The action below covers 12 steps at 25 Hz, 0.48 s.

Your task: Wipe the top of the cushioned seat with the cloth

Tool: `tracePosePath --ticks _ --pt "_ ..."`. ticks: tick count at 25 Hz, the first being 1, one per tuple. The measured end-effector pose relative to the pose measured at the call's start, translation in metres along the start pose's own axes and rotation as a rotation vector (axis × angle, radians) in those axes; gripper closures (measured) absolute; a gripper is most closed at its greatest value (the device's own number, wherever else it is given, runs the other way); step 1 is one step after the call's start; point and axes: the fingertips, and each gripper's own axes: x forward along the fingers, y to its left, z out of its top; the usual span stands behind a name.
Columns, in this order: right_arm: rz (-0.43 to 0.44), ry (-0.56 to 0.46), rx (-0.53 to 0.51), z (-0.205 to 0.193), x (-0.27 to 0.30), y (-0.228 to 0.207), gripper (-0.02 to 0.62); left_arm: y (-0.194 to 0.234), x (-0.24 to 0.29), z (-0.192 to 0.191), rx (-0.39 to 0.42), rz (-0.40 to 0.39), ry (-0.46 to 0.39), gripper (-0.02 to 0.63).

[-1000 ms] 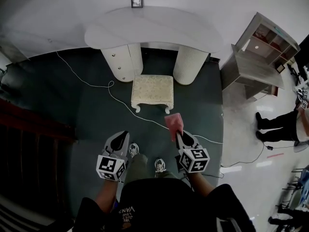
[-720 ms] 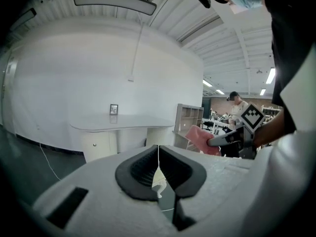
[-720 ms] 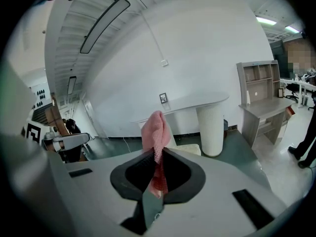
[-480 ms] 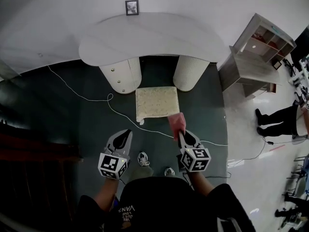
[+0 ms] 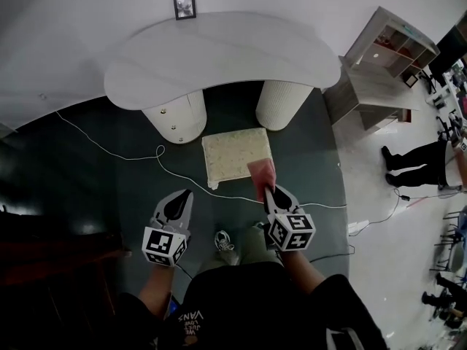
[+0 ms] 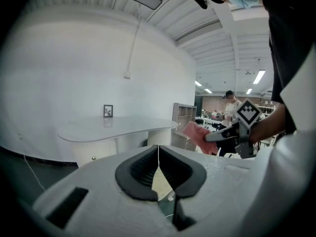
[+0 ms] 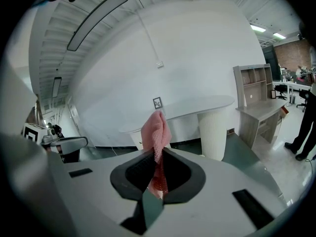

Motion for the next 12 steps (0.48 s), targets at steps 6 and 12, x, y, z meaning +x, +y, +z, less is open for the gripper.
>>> tracePosePath --ticks 6,12 --pt "0.022 0.043 -0.007 -0.011 0.040 -0.001 0.560 0.014 0.025 -0.021 -0.030 0.003 0.030 0.586" --pt "0.059 0.105 -0.014 -0.023 0.087 -0.013 0.560 0.026 0.057 -0.031 -0.057 0.039 0.044 0.586"
